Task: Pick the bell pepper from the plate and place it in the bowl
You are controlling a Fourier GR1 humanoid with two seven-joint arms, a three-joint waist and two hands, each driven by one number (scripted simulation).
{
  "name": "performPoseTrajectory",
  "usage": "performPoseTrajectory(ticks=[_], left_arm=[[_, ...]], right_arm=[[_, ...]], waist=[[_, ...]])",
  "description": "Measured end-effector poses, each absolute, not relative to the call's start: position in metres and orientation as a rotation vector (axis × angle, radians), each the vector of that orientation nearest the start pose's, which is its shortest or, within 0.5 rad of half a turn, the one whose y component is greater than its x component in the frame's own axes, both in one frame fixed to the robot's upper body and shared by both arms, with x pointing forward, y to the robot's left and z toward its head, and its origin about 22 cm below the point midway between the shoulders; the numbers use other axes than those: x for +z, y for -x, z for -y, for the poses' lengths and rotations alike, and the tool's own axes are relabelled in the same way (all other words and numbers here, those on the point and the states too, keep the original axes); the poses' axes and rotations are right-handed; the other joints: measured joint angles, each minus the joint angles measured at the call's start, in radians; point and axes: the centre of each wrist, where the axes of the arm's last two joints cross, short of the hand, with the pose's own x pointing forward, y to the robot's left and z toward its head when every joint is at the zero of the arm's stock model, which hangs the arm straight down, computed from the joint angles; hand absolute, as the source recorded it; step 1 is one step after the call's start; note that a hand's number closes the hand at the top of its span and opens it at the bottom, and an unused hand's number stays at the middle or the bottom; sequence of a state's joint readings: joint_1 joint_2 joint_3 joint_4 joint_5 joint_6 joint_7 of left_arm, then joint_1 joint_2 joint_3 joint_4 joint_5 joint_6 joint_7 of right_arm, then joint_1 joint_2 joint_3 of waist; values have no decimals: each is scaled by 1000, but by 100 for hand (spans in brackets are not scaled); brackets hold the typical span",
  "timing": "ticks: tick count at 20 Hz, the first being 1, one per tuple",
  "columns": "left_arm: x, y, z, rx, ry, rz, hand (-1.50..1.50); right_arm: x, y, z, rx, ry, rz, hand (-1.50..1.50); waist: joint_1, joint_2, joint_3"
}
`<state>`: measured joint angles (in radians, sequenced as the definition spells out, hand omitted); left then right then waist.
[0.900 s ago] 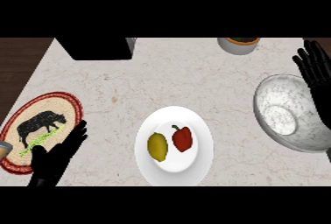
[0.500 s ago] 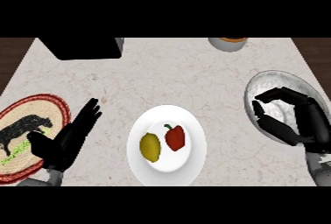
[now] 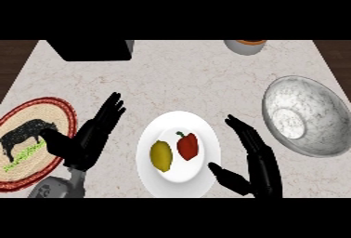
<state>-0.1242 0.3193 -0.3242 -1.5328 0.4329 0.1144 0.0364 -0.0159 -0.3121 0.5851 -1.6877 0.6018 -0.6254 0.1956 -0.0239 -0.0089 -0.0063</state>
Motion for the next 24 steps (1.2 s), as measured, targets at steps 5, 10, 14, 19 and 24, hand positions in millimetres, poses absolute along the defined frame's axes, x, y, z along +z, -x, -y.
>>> performPoseTrajectory(ticks=[5,10,14,19,24], left_arm=[[22,-259,-217,-120,246,1474,0],[23,-262,-213,-123,246,1472,0],[24,-265,-206,-137,261,1475,0],[27,-266,-202,-148,274,1480,0],[30,-267,-198,-151,285,1482,0]], right_arm=[[7,-202,155,715,841,1571,-150],[26,-203,117,807,933,1339,-150],[52,-207,74,853,958,1179,-150],[68,-218,48,889,938,1081,-150],[71,-235,42,904,933,997,-150]], waist=[[3,-5,-5],[6,-3,-4],[22,2,-1],[43,8,3],[47,9,4]])
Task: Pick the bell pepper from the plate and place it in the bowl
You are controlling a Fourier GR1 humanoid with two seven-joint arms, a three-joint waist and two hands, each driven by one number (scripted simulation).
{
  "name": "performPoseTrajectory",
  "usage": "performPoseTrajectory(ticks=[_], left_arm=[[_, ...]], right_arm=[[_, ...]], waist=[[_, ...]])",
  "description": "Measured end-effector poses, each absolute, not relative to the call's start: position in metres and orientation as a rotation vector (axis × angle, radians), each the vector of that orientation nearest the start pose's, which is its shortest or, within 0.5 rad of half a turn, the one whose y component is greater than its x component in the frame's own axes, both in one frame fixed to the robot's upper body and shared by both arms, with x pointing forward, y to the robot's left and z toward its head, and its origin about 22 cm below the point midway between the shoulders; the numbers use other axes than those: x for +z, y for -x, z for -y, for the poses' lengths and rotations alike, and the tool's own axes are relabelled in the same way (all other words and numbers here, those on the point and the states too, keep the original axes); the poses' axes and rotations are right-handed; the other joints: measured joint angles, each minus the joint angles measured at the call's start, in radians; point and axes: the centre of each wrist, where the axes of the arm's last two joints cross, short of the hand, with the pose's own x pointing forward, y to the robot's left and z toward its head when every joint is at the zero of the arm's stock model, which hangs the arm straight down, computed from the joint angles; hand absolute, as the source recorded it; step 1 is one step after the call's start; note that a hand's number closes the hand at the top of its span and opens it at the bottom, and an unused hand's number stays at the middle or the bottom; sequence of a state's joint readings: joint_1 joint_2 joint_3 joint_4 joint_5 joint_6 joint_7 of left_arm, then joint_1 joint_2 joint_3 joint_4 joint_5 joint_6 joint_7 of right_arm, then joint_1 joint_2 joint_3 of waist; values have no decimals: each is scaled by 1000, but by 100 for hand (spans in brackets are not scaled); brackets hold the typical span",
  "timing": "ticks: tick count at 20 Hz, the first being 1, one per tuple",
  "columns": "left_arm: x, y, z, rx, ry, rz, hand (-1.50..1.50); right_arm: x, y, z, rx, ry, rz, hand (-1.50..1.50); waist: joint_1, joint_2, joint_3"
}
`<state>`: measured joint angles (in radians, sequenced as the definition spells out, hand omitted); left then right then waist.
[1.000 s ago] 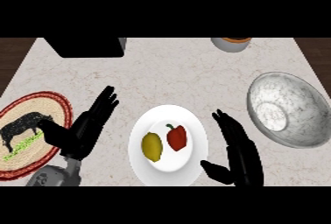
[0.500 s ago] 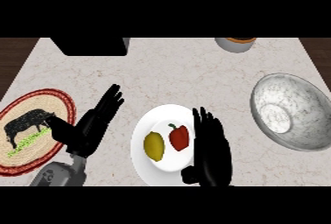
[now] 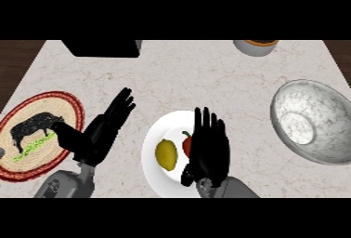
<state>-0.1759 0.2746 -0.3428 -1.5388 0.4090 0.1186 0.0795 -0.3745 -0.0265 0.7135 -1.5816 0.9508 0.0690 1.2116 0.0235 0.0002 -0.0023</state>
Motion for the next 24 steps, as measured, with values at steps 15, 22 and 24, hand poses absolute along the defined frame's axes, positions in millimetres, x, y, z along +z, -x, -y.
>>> performPoseTrajectory(ticks=[15,22,24], left_arm=[[24,-266,-196,-144,279,1475,0],[26,-269,-200,-140,281,1474,0],[27,-269,-196,-143,289,1478,0]], right_arm=[[51,-263,34,997,895,809,-150],[32,-264,29,1037,918,769,-150],[29,-265,28,1037,920,766,-150]], waist=[[-7,0,1],[-7,1,2],[-5,0,2]])
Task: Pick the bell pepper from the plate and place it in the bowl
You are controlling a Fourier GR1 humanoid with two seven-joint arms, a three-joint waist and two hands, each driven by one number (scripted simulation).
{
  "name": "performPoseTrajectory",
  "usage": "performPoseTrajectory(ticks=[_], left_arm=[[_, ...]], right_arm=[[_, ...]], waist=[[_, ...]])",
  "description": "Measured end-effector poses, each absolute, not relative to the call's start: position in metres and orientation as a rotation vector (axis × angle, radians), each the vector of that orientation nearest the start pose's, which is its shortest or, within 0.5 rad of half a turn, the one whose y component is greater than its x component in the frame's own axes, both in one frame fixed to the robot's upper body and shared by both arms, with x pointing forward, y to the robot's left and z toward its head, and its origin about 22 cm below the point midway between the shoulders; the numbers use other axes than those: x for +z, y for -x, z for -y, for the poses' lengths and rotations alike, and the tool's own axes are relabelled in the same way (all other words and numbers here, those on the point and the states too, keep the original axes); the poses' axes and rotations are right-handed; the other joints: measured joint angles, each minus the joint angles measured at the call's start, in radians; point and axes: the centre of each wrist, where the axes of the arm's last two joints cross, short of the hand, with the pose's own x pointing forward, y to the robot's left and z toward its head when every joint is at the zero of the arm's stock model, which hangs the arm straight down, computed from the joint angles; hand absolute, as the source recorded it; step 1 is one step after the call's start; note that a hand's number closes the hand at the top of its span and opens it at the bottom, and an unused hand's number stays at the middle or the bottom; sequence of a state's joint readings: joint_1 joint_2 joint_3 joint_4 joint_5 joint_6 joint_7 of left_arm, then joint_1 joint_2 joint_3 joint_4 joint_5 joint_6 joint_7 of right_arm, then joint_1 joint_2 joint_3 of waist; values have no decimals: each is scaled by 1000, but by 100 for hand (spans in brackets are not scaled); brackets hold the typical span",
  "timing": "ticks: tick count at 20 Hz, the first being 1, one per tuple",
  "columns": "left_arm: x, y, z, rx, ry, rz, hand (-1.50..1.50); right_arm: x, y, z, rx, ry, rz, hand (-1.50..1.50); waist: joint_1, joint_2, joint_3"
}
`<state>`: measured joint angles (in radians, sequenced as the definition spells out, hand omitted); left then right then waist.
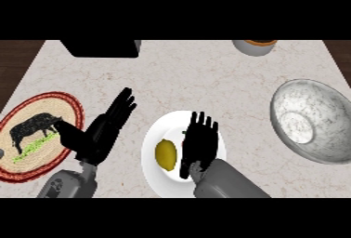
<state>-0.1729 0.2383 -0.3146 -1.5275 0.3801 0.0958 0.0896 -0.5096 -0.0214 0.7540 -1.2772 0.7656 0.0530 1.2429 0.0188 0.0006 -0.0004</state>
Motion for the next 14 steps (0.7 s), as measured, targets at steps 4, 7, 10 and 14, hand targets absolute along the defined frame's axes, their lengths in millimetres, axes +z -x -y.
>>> performPoseTrajectory(ticks=[4,7,10,14], left_arm=[[28,-268,-196,-143,286,1480,0],[30,-267,-194,-135,286,1481,0],[26,-266,-197,-134,282,1482,0],[31,-272,-198,-137,274,1485,0]], right_arm=[[23,-265,28,1034,927,765,-150],[21,-268,29,1022,934,768,-150],[14,-271,32,1021,943,755,-150],[7,-277,35,1005,952,747,-150]], waist=[[-2,0,0],[-5,-1,0],[-7,-1,0],[-7,0,0]])
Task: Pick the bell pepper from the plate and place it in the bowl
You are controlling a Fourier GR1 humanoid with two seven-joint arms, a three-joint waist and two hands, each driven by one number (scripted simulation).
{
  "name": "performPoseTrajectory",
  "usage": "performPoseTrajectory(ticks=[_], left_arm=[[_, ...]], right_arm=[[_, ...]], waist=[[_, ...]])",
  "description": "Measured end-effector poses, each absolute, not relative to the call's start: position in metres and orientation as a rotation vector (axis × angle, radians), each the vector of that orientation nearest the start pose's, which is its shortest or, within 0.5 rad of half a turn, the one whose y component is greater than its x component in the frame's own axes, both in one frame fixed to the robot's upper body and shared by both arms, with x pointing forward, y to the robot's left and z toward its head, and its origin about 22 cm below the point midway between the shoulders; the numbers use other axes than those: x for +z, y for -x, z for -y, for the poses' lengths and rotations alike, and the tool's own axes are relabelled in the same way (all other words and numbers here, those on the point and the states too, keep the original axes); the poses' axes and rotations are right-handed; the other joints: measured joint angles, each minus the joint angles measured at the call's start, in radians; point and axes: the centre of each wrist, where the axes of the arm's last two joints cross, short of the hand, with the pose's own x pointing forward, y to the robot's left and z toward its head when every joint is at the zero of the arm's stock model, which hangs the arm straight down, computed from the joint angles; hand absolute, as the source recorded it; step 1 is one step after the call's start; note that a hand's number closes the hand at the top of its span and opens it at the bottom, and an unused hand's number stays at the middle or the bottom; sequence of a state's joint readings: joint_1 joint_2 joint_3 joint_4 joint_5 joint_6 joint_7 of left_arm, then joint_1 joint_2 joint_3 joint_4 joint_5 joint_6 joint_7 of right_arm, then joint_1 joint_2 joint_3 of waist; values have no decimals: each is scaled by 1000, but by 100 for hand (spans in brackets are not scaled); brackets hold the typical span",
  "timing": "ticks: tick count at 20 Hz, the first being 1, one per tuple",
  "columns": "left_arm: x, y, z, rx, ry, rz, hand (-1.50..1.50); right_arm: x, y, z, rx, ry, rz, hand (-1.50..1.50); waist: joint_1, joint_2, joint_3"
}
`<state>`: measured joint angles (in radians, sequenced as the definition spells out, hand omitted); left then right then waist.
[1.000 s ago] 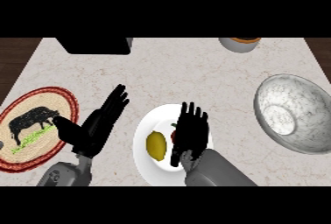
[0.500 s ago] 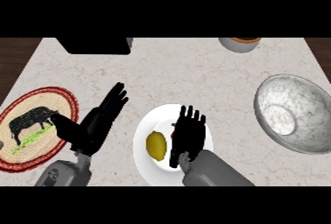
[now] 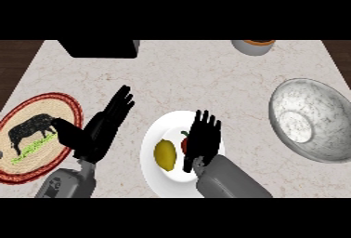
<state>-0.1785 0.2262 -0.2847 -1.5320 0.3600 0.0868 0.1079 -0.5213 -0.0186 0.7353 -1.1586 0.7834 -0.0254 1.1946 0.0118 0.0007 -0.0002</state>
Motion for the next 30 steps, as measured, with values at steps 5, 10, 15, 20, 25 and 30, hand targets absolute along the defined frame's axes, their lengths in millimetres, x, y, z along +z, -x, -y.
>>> performPoseTrajectory(ticks=[5,10,15,20,25,30], left_arm=[[30,-268,-205,-140,279,1489,0],[28,-266,-208,-141,281,1483,0],[30,-266,-207,-142,282,1483,0],[28,-270,-198,-143,275,1482,0],[28,-265,-203,-140,270,1482,0],[22,-263,-201,-126,267,1482,0]], right_arm=[[-2,-271,35,1001,949,747,150],[-5,-274,32,1016,960,795,150],[-10,-281,32,1027,969,817,150],[-11,-283,29,1048,985,837,150],[-11,-279,27,1058,1009,864,150],[-10,-264,52,1022,970,861,150]], waist=[[1,0,0],[1,-4,-2],[1,-8,-3],[-1,-10,-4],[-4,-12,-4],[-17,-13,-1]])
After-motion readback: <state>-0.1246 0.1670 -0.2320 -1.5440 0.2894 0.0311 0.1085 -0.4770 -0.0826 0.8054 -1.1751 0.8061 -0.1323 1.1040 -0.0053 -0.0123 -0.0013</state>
